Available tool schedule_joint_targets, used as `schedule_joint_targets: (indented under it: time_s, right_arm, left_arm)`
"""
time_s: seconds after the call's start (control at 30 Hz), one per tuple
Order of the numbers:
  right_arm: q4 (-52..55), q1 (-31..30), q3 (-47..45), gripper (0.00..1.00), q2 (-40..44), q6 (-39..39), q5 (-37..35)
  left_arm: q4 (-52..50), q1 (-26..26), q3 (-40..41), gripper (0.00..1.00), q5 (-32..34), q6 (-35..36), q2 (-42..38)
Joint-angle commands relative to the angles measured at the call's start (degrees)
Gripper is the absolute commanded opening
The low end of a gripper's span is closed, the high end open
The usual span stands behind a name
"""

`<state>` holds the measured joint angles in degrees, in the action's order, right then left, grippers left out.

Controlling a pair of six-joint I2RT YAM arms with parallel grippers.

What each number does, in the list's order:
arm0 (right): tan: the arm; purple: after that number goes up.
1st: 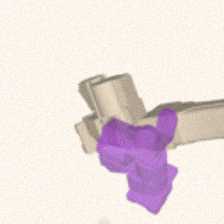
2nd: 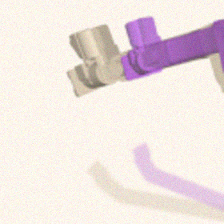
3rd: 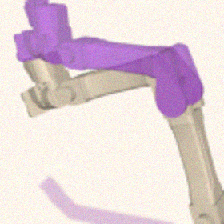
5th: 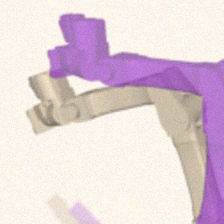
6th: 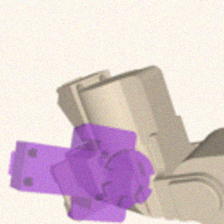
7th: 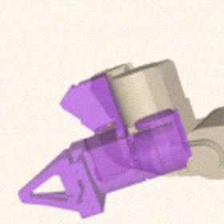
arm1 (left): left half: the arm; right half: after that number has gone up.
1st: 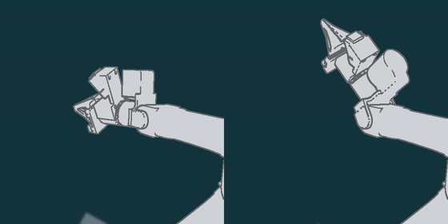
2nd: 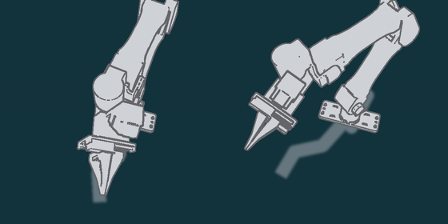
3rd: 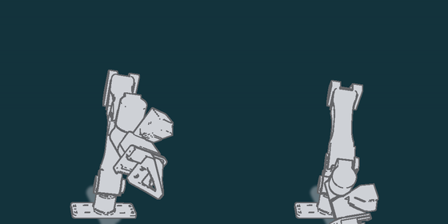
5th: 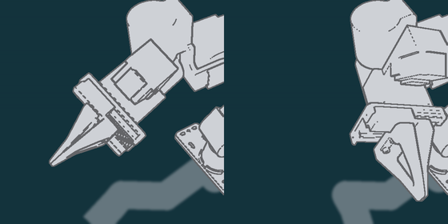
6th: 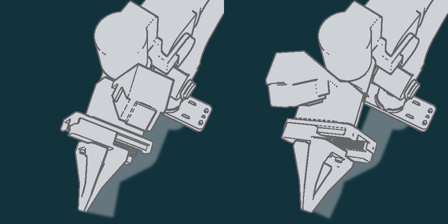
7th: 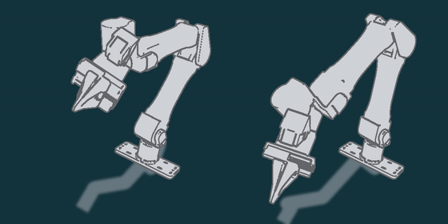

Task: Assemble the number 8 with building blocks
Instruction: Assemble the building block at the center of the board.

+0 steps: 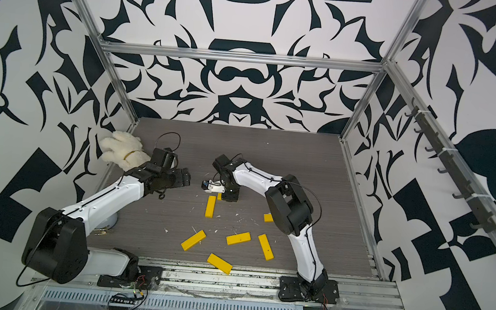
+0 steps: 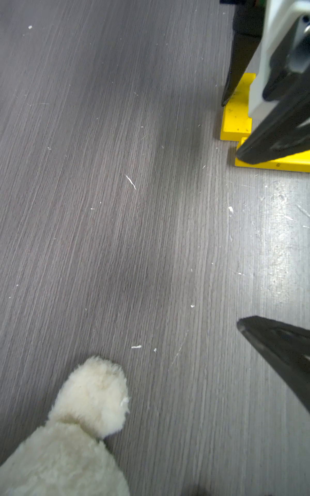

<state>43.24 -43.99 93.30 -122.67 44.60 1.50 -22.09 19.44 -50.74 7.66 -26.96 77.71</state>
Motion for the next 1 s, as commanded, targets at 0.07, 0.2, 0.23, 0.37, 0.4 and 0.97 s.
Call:
schedule_joint_targets:
  time_s: [0.07,0.2,0.23,0.37,0.4,0.97]
  right_arm:
    - [0.80,-0.66,-1.19,0.00,2.04,-0.95,1.10]
    - [0.39,-0.66,-0.55,0.00,1.52,-0.66,0.65]
    - [0.44,-0.66,-0.16,0.00,1.26,-0.58,0.64]
    - [0.77,-0.66,0.48,0.00,0.77,0.24,0.05]
    - [0.94,-0.66,0.61,0.00,0.77,0.24,0.07]
    - [2.19,-0.75,3.62,0.00,-0.02,-0.64,-1.01]
  left_arm:
    - [-0.07,-0.28,0.86,0.94,-0.02,0.60,-1.67]
    - [-0.07,-0.30,0.89,0.94,0.23,0.68,-1.86]
    - [-0.13,-0.29,0.91,0.94,0.21,0.68,-1.86]
    - [-0.05,-0.31,0.76,0.94,0.16,0.65,-1.59]
    - [0.04,-0.28,0.79,0.94,0.18,0.59,-1.51]
    - [1.26,-0.28,1.96,0.94,0.18,0.24,-1.63]
